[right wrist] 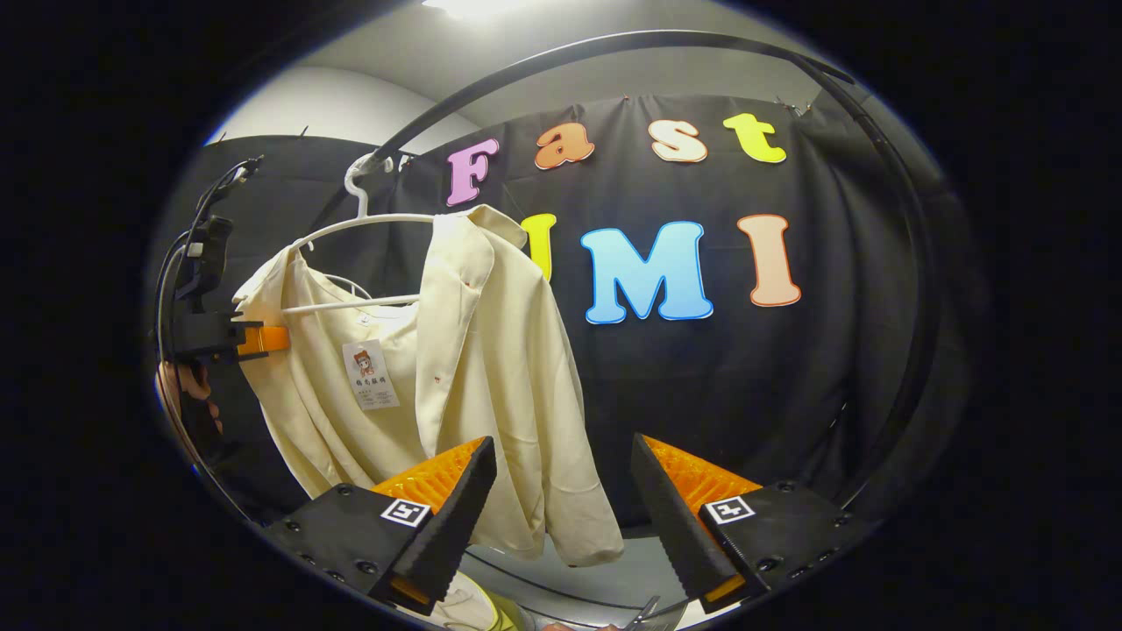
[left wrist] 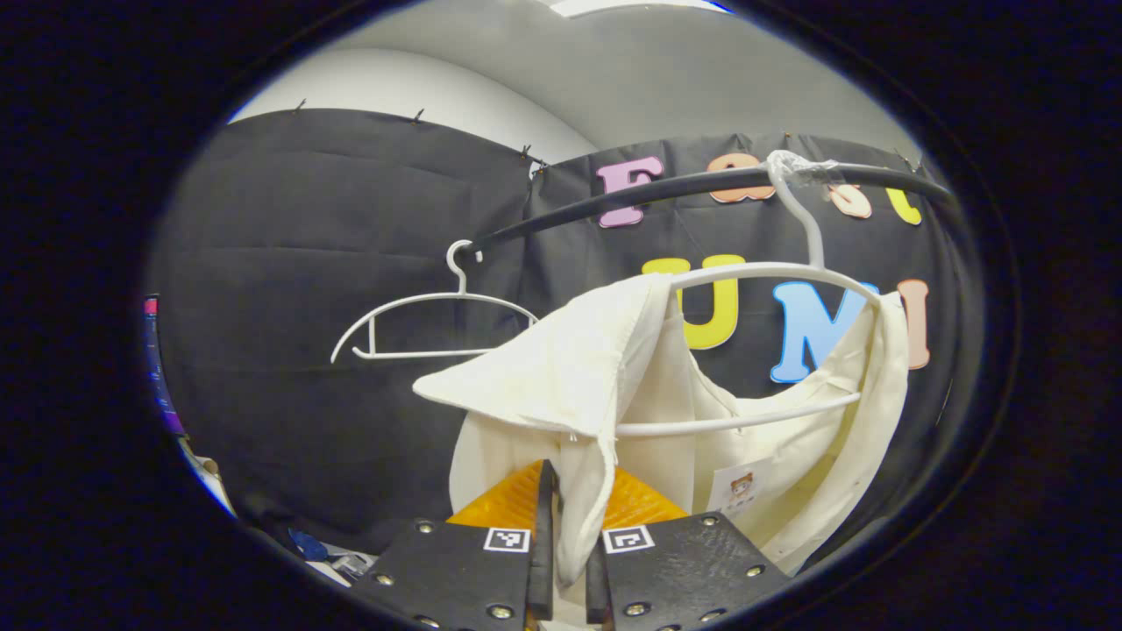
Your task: Grasp the clothes on the hanger with both hands and then place them into the laundry hamper below.
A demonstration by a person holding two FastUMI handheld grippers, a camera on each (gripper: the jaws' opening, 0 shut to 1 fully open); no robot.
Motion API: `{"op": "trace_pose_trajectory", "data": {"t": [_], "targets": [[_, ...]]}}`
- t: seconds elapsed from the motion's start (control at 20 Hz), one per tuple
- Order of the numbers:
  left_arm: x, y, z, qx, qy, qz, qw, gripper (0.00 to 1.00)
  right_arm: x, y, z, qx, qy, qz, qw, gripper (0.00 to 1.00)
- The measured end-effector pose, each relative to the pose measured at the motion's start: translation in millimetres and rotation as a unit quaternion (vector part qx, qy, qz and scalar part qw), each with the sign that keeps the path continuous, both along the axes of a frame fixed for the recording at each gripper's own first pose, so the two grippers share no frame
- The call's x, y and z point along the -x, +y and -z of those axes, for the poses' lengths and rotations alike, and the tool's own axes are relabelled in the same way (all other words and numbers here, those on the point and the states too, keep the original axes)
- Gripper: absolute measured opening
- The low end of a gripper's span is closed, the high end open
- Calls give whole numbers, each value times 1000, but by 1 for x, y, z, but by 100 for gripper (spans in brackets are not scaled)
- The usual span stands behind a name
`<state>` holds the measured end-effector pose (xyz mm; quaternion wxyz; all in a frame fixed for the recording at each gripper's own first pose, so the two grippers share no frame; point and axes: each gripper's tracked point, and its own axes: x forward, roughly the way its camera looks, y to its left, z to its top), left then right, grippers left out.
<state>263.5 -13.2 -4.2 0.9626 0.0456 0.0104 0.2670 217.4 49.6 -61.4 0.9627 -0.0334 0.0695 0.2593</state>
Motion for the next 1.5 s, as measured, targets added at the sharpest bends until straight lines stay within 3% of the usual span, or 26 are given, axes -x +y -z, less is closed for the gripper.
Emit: {"op": "trace_pose_trajectory", "data": {"t": [0.1,0.2,0.3,0.35,0.4,0.55,0.6,0.7,0.95,1.1,1.5], "targets": [[2,-3,0,5,-1,15,1000,20,-2,6,4,-3,8,-10,1000,98],[4,3,-3,17,-10,13,1000,1,-3,14,6,-4,17,-17,1000,98],[5,-2,-4,25,-13,29,999,2,-6,21,3,-7,14,-23,1000,98],[8,0,-5,31,-18,40,999,2,-5,26,-1,-7,9,-26,1000,93],[13,0,-10,40,-25,48,998,2,-3,32,-3,-5,9,-33,999,98],[29,-5,-19,57,-31,75,995,2,10,53,-4,-18,31,-51,998,98],[32,-7,-22,57,-30,84,994,2,13,62,-9,-30,35,-55,997,93],[38,-11,-29,58,-31,112,992,2,18,76,-18,-42,34,-57,997,98],[48,-15,-35,78,-33,169,982,2,19,113,-44,-64,8,-44,997,98],[52,-16,-35,90,-34,194,976,2,-1,124,-50,-48,-22,-7,999,98],[53,-12,-35,92,-32,221,970,2,-52,129,-48,-15,-64,63,996,98]]}}
